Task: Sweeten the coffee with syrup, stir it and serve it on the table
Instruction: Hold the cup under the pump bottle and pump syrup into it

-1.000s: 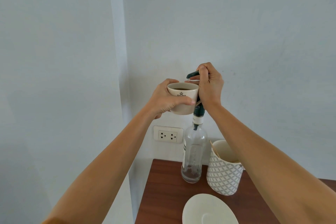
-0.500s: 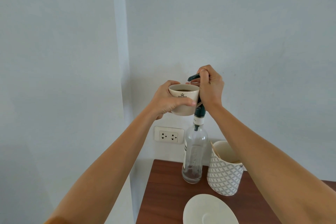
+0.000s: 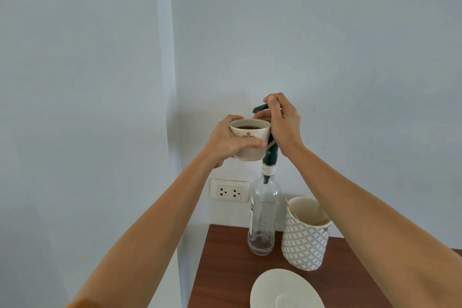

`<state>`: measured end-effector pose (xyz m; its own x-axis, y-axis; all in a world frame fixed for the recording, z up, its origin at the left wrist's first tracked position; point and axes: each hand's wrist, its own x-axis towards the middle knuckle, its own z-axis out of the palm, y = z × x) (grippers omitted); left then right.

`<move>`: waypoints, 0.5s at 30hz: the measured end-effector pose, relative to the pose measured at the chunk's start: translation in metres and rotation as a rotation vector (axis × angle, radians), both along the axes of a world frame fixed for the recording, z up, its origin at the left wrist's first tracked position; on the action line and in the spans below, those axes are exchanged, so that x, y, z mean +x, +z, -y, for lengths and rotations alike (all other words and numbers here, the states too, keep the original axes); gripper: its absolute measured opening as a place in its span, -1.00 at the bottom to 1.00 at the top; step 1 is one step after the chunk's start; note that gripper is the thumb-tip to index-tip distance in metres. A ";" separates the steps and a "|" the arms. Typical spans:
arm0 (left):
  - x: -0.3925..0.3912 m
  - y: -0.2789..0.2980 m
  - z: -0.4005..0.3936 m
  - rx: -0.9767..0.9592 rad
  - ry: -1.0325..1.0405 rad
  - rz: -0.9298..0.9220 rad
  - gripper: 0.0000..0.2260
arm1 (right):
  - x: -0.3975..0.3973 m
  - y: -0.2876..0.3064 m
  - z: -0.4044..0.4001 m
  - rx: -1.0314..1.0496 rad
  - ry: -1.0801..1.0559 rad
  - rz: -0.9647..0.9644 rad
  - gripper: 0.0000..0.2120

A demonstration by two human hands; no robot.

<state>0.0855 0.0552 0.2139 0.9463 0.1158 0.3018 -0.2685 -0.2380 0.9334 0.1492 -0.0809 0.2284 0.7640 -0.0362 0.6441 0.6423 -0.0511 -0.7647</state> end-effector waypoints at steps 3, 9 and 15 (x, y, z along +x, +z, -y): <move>-0.002 0.003 0.002 0.008 0.011 -0.001 -0.05 | -0.004 0.001 0.005 -0.057 -0.025 -0.009 -0.80; -0.015 -0.019 0.017 0.042 -0.022 -0.067 -0.07 | -0.032 -0.045 0.029 -0.072 -0.217 -0.112 -0.71; -0.030 -0.069 0.031 0.041 -0.042 -0.117 -0.14 | -0.065 -0.103 0.056 -0.142 -0.170 -0.301 -0.56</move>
